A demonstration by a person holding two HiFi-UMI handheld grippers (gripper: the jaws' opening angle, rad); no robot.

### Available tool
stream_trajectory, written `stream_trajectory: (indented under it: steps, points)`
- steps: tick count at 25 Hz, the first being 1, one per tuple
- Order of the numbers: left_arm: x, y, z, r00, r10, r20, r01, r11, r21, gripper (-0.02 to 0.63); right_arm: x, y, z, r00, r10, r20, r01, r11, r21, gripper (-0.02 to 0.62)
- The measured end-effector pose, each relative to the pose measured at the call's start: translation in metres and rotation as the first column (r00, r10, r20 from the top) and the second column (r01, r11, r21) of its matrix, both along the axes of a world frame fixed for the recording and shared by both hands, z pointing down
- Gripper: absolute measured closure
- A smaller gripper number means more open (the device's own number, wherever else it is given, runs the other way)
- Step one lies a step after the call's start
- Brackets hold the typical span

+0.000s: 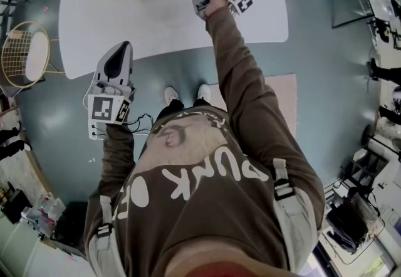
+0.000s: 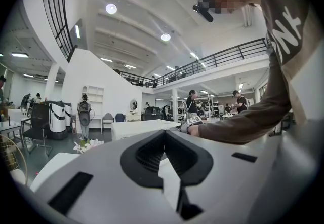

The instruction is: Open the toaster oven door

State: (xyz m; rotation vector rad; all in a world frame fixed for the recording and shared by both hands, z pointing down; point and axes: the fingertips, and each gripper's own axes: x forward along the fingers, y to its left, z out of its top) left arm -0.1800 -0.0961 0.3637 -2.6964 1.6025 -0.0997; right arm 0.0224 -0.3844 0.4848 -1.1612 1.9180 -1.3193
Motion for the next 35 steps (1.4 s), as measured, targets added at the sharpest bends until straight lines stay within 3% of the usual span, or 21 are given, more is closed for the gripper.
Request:
stream_trajectory:
  steps: [11, 35]
  points:
    - [-0.002, 0.004, 0.001, 1.000, 0.001, -0.006, -0.001, 1.000, -0.001, 0.601, 0.001, 0.001, 0.006, 1.000, -0.004, -0.004, 0.004, 0.999, -0.049, 0.426]
    - [0.008, 0.006, 0.002, 1.000, 0.021, -0.013, -0.021, 1.000, 0.000, 0.601, 0.010, 0.051, 0.022, 0.999, -0.038, -0.029, 0.039, 0.998, 0.040, 0.419]
